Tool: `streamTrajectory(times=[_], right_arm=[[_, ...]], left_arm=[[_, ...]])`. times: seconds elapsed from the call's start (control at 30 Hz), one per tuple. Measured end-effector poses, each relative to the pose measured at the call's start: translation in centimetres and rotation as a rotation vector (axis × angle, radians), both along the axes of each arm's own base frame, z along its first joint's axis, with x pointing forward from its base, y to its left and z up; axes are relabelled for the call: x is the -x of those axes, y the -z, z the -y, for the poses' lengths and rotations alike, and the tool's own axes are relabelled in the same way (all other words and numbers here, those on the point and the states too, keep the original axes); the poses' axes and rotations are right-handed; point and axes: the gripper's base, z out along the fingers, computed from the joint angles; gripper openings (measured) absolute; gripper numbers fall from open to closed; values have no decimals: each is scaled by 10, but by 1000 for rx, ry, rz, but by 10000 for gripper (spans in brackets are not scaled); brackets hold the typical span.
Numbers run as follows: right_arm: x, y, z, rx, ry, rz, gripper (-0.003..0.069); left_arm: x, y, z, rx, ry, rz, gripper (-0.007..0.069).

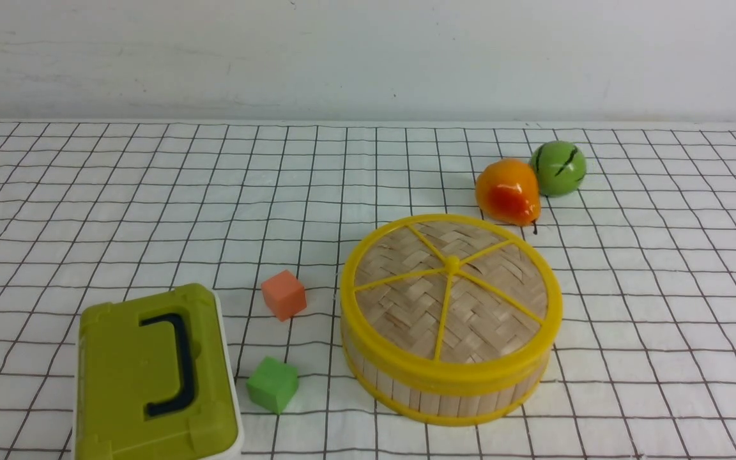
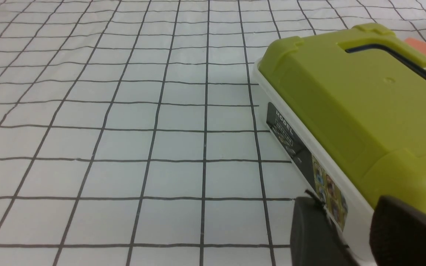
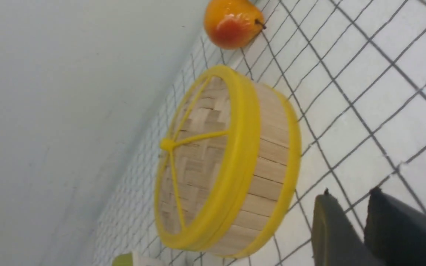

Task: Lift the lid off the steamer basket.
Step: Use the right arm to lift the lid of the steamer

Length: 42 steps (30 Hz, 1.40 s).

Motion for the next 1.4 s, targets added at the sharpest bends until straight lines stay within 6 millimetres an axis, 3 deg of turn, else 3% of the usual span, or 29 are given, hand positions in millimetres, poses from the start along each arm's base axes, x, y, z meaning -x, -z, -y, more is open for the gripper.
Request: streamTrajectory(times=[0.37,0.43,0.53,0.6,0.73,0.77,0.8,0.87,1.07,1.23,1.4], right_arm=[[-2,-8,6,76,54,98,160],[-1,-18,6,132,51,142,161],[3,-46,6,263,34,241,162],[8,-78,3,428,-6,312,146],[4,-136,-4,727,-148,327,43],[2,-134,-5,728,-162,310,37],[-5,-156,-9,841,-254,293,-6],[-18,-180,-15,973,-425,257,-22],[-61,-216,-29,1117,-879,178,-21],[-98,-223,-48,1161,-1132,120,-18],[-132,-215,-67,1217,-1207,-21,-14]], left_arm=[[0,0,0,0,0,0,239],[0,0,0,0,0,0,239],[0,0,0,0,0,0,239],[0,0,0,0,0,0,239],[0,0,0,0,0,0,239],[0,0,0,0,0,0,239],[0,0,0,0,0,0,239],[0,0,0,0,0,0,239],[0,0,0,0,0,0,239],[0,0,0,0,0,0,239],[0,0,0,0,0,0,239]])
